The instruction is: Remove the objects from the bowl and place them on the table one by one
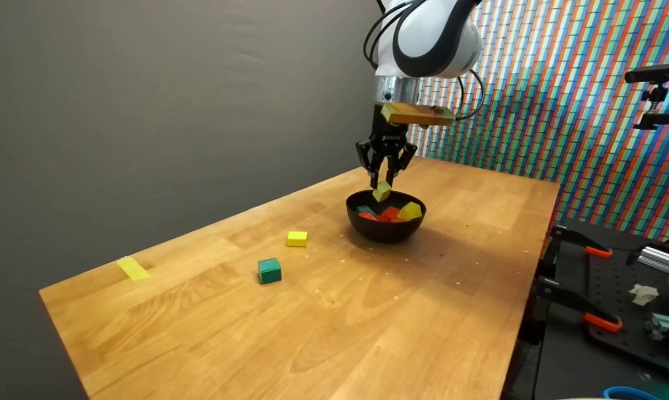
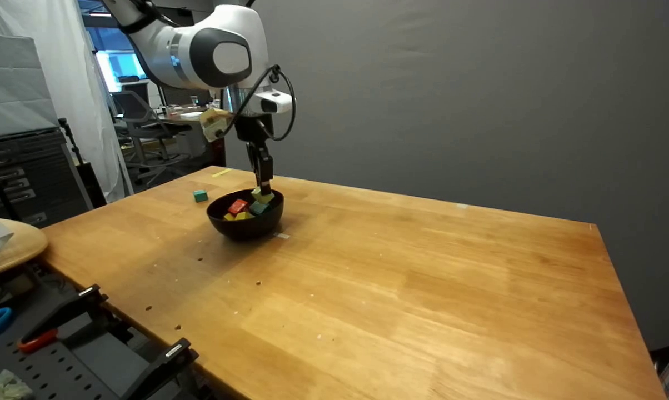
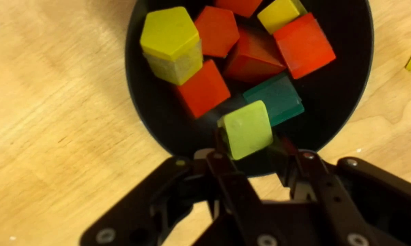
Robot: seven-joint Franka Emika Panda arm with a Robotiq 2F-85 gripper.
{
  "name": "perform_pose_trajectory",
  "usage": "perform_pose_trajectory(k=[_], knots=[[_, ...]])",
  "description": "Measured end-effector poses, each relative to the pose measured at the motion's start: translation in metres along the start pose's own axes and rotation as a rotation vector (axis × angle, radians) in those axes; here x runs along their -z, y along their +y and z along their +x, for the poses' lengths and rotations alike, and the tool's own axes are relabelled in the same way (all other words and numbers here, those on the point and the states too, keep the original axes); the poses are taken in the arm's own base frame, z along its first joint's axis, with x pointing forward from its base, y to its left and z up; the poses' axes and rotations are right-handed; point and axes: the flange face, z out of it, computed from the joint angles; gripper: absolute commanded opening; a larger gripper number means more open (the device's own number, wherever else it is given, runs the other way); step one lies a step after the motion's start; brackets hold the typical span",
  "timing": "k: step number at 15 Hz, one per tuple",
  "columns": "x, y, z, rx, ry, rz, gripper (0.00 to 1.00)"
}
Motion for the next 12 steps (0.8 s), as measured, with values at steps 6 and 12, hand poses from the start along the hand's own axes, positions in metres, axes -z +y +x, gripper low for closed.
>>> perform_pose_trajectory(k=[6,12], knots=[[0.051,0.096,0.007,-0.262,0.125,-0.086,0.21],[0.013,0.166,0.014,-0.44,0.11,-0.188,0.62]])
